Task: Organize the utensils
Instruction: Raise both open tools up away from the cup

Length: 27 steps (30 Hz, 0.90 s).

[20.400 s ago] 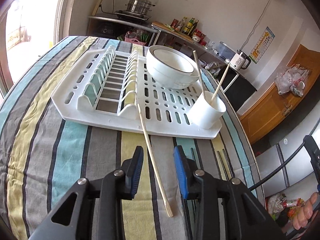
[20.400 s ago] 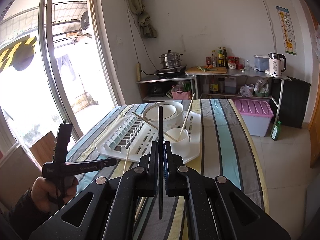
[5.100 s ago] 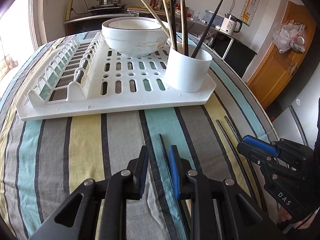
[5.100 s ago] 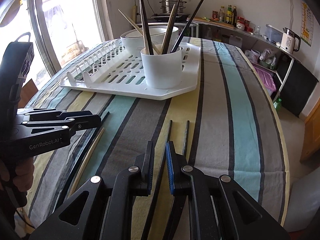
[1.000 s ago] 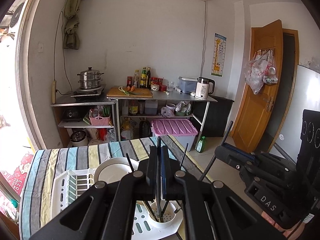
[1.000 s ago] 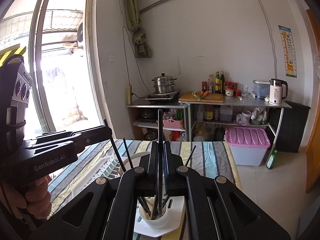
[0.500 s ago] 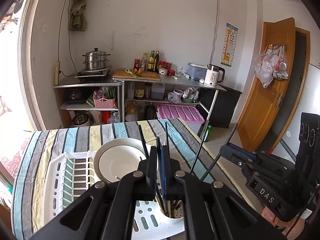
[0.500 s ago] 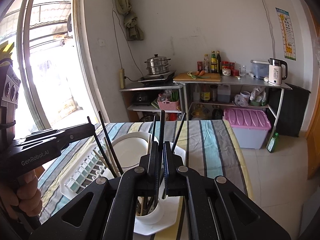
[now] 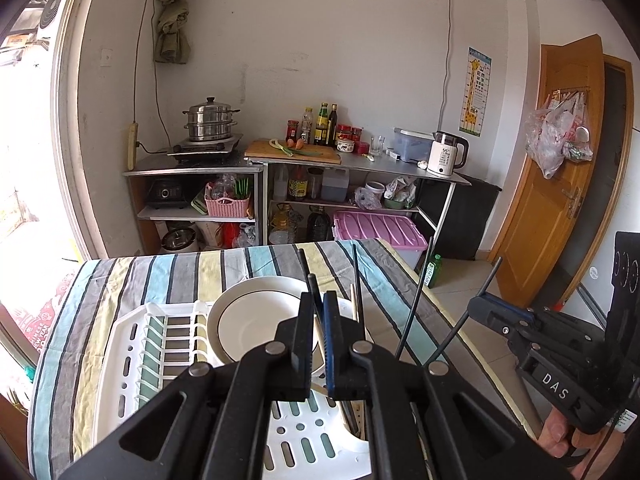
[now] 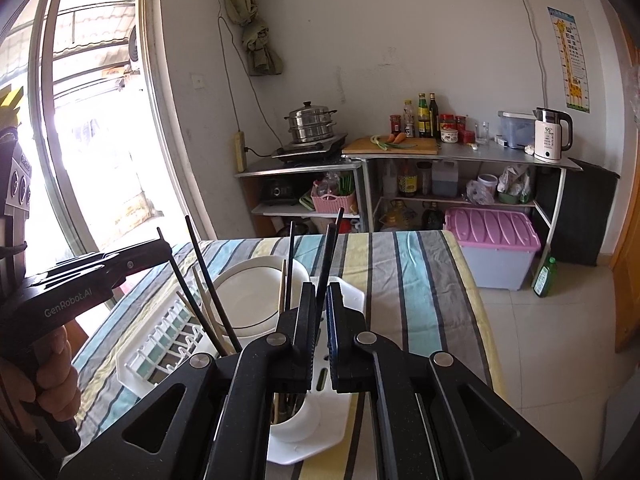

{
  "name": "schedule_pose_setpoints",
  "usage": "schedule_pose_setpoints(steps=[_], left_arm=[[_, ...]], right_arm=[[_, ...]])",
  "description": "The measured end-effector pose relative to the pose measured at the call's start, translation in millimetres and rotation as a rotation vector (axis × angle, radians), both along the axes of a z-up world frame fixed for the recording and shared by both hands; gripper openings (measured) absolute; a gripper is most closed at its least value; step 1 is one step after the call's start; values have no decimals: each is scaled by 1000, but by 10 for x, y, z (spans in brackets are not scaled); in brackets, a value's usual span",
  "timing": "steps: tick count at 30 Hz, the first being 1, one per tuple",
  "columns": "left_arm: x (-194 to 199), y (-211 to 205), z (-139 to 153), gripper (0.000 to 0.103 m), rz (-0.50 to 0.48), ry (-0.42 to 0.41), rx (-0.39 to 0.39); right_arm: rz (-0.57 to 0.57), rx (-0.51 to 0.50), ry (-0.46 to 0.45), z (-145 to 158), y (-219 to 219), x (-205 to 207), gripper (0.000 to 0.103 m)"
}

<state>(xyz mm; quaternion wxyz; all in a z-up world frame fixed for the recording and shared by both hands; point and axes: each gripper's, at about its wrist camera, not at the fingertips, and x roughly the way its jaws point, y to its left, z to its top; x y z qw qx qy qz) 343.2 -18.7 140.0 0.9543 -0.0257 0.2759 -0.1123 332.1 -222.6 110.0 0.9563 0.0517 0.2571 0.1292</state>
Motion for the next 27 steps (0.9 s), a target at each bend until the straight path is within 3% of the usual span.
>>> schedule_pose_setpoints(steps=[3, 7, 16, 27], left_arm=[[-52, -10, 16, 6, 5, -19, 17], [-149, -7, 57, 18, 2, -37, 22], [-546, 100, -1, 19, 17, -59, 10], [-1288, 160, -411, 19, 33, -17, -30]], right_arm=[[-1, 4, -9, 12, -16, -20, 10], [-3, 5, -17, 21, -48, -109, 10], [0, 13, -42, 12, -133, -550, 11], [17, -10, -24, -284, -128, -1412, 19]])
